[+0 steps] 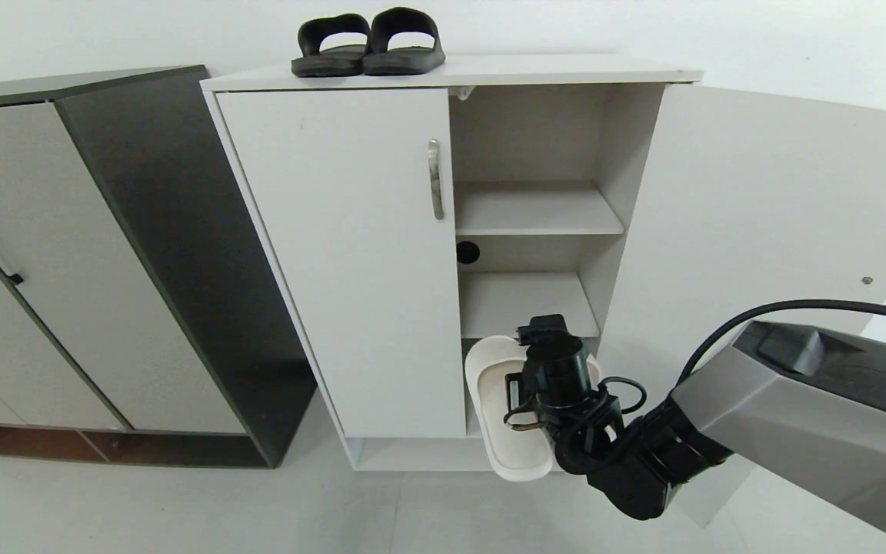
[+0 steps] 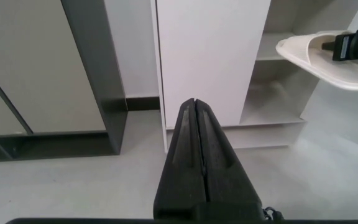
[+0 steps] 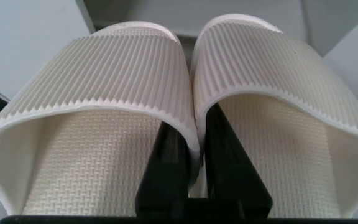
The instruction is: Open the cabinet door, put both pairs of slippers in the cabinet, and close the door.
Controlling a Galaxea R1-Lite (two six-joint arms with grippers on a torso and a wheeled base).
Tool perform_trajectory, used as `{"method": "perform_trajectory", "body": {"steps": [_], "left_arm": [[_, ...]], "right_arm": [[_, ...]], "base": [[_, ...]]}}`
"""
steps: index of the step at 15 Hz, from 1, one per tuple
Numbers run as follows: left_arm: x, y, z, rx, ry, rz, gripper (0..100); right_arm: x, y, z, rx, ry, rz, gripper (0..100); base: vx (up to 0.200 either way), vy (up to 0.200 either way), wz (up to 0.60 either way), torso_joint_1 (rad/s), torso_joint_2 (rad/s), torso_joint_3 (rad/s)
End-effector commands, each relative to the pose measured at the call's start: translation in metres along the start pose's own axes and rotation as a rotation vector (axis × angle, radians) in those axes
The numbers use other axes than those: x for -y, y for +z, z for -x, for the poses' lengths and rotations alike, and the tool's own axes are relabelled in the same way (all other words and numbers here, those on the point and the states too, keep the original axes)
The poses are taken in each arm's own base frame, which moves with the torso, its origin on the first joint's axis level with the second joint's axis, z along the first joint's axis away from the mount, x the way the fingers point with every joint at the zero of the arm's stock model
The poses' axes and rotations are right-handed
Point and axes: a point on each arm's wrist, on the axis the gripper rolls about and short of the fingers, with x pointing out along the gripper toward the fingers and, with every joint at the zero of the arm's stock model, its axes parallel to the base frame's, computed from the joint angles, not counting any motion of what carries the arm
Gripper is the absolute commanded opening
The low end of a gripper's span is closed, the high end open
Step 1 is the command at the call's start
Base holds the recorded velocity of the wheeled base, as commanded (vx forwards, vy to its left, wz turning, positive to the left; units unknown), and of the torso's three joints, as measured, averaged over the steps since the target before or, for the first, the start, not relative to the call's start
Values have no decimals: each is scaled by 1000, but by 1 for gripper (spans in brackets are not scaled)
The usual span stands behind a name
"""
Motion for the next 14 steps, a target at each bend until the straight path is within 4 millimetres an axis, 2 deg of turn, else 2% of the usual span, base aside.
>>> {"method": "perform_trajectory", "body": {"steps": [1,4,6,8,12,14], "left_arm": [[0,0,0,-1,0,0,0],[0,0,0,-1,0,0,0],[0,0,0,0,14,3,0],[-1,0,0,2,30,3,0],[-1,0,0,2,30,4,0],[-1,0,0,2,30,4,0]], "right_arm": [[-1,-10,-9,-13,-11,7,0],[-1,-14,-21,-4,-48,1,0],[0,-7,-20,30,-55,-21,0],[0,1,-20,141,-70,-38,0],[3,-13,-29,191,-79,-8,0],[8,-12,-32,191,-93,-10,0]], "base": [[0,0,0,2,7,-193],[0,0,0,6,4,-201],[0,0,0,7,5,-203],[0,0,0,4,1,-65],[0,0,0,0,0,0],[0,0,0,0,0,0]]}}
